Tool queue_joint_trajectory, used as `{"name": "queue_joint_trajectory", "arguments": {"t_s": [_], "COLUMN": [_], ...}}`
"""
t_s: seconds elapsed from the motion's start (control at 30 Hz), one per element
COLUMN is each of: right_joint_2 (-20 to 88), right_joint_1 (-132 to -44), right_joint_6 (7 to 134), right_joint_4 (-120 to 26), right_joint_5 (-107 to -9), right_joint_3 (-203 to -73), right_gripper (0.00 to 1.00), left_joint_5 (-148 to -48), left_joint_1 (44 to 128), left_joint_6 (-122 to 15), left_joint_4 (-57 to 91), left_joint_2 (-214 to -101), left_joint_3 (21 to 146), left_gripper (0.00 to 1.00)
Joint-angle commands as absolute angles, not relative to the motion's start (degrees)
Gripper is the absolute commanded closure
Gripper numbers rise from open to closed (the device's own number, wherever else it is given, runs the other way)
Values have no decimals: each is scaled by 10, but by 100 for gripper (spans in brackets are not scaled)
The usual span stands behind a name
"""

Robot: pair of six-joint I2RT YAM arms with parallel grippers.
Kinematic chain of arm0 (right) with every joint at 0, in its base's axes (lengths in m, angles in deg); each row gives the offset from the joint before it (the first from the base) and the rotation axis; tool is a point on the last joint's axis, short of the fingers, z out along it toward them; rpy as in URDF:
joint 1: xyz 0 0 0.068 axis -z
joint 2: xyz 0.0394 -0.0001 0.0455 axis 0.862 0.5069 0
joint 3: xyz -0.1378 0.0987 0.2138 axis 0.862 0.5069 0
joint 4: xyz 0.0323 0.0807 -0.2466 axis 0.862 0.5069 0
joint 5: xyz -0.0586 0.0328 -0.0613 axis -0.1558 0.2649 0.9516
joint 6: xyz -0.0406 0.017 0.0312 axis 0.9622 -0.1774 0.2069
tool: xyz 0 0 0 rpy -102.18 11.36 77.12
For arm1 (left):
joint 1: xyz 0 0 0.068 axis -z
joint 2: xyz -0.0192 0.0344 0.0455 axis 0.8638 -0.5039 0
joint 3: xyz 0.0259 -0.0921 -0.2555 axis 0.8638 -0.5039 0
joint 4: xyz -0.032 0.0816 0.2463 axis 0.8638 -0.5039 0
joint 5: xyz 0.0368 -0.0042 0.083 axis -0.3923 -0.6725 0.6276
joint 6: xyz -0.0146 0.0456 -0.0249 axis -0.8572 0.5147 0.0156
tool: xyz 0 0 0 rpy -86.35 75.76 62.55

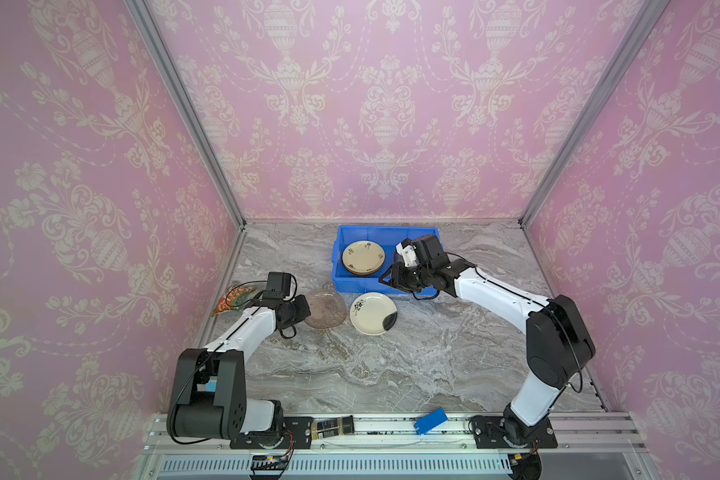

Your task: Place the plates into the plastic bin on the countertop

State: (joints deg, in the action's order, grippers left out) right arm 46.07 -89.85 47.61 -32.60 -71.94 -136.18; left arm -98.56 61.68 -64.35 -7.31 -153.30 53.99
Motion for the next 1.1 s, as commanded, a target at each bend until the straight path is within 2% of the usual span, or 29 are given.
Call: {"name": "queue_joint_trajectory", "arguments": {"t_s": [0.0,0.23,0.47,0.73,0.9,1.07], "right_joint_2": [468,453,407,348,318,284], "right_joint_1": [-901,-901,-889,-855,-847,-843], "right_joint_6": [471,483,498,499,499,501], "right_joint_4": [-327,-315,-310,-324,-339,-356], "right_joint_5": [-724,-712,-681,-655,-638,-612], "right_joint_3": [-1380,-1381,-1352,-1314,-1297,-1264], "right_gripper": [57,57,57,57,57,56], "left_joint_5": [-951,-805,-771,-815,-868,-905], "left_joint_1": [611,611,611,612,620,668], "left_joint_6": [-618,-614,-614,-637,-654,-660], "left_joint_4": [-140,-214,-227,-176,-117,-77], "left_joint_2": [-1492,-1396,-1359,-1394,-1464,-1568], "left_joint_3": [581,624,682,746,778,854], "left_gripper": [100,100,100,100,100,100]}}
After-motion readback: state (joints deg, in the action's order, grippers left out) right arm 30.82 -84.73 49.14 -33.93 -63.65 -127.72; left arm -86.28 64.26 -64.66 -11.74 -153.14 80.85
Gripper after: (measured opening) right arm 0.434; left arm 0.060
